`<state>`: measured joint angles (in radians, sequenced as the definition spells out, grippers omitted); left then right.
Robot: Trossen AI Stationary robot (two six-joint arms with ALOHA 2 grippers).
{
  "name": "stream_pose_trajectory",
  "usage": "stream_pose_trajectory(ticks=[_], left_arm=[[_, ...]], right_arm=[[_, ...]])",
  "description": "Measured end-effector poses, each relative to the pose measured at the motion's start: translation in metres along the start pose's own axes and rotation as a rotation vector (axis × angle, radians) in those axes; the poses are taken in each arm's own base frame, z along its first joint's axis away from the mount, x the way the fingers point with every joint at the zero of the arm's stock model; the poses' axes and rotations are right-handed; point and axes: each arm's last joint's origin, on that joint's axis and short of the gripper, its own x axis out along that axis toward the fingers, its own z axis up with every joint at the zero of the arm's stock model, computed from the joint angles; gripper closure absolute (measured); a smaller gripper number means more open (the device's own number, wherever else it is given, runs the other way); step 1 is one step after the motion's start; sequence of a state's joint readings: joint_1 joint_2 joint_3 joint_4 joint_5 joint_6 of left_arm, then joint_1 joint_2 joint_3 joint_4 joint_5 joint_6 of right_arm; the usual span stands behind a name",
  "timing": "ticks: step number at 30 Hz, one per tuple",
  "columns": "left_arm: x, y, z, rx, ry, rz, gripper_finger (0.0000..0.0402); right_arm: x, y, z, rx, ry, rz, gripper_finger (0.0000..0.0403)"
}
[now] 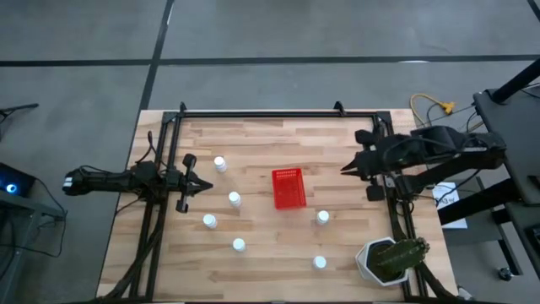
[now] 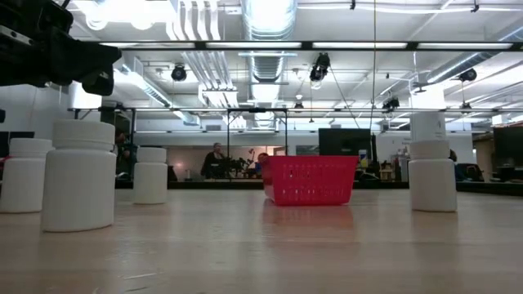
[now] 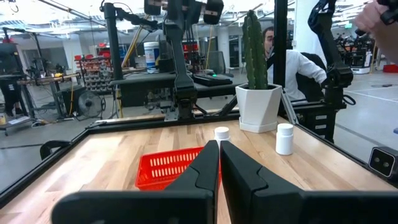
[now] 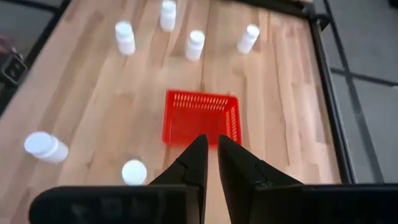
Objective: Pick and place pill bottles into a basket
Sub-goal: Put the middle right white medicine bottle into the red bin
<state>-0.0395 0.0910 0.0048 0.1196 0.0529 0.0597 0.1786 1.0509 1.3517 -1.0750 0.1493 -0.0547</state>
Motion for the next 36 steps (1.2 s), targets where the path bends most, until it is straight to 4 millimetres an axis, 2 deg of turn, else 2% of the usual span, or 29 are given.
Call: stream_pose_trajectory(ticks=[15,27,36], left_arm=[[0.0,0.0,0.0,0.0,0.001,0.0,0.0401],[0.0,0.0,0.0,0.0,0.002,0.0,0.0401],[0.0,0.0,0.0,0.0,0.0,0.0,0.0401]], right_arm=[[0.054,0.008,0.005,-0.118,0.223,0.022,0.0374],[0.101,0.015,0.0,-0.088,0.463,0.03,0.0374],[0.12,0.018,-0.002,-0.085,0.538,0.031,0.0363]])
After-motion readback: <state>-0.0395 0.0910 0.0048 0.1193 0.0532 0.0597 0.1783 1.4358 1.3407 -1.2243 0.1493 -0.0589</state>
